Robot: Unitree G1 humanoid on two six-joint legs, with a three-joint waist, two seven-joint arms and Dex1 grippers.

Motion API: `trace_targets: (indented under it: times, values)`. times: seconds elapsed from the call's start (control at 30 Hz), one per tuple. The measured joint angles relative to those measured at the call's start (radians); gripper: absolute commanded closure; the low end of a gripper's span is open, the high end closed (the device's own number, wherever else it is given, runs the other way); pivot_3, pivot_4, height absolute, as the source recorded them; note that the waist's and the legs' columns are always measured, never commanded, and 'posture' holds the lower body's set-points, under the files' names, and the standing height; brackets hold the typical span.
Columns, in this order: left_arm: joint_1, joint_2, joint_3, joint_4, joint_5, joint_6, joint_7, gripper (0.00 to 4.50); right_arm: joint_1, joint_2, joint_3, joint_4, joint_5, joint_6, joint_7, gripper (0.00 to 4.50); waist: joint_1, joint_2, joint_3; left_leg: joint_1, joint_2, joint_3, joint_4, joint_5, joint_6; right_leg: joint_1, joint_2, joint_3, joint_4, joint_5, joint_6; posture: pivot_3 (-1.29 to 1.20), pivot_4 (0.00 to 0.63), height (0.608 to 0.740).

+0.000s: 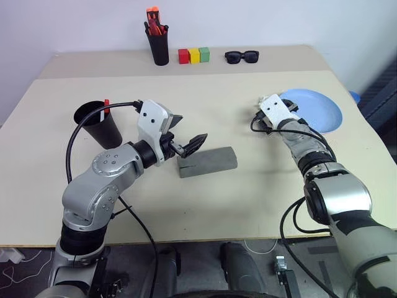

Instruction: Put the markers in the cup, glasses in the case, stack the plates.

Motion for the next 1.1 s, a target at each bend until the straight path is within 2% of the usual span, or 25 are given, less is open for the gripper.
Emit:
trace_targets:
  times: [0.3,0.67,0.73,0.93,1.1]
  values:
    - [0.016,0.003,0.002,-0.010,-0.014,0.002,0.018,0.00,-0.013,0.022,-0.211,0.000,0.228,0.048,0.301,0.06,0.001,0.000,0.000,0.000,0.000,0.000,0.000,0.000,0.000,0.000,0.000,0.000,0.000,0.000,0.000,0.00,0.150,0.740]
    - [0.023,0.004,0.002,-0.016,-0.020,0.001,0.019,0.00,-0.031,-0.001,-0.253,-0.005,0.304,0.099,0.548,0.06,0.000,0.000,0.000,0.000,0.000,0.000,0.000,0.000,0.000,0.000,0.000,0.000,0.000,0.000,0.000,0.00,0.150,0.740]
    - [0.023,0.004,0.002,-0.016,-0.020,0.001,0.019,0.00,-0.032,-0.004,-0.254,-0.012,0.306,0.089,0.538,0.06,0.001,0.000,0.000,0.000,0.000,0.000,0.000,0.000,0.000,0.000,0.000,0.000,0.000,0.000,0.000,0.00,0.150,0.740]
    - [0.023,0.003,0.002,-0.016,-0.020,0.000,0.019,0.00,-0.045,-0.042,-0.182,-0.019,0.198,-0.042,0.241,0.06,0.002,0.000,0.000,0.000,0.000,0.000,0.000,0.000,0.000,0.000,0.000,0.000,-0.001,0.000,0.000,0.00,0.150,0.740]
    - [0.023,0.003,0.002,-0.016,-0.020,0.000,0.029,0.00,-0.050,-0.047,-0.120,-0.019,0.115,-0.065,0.106,0.06,0.000,0.000,0.000,0.000,0.000,0.000,0.000,0.000,0.000,-0.001,0.000,0.000,0.000,0.000,0.000,0.00,0.150,0.740]
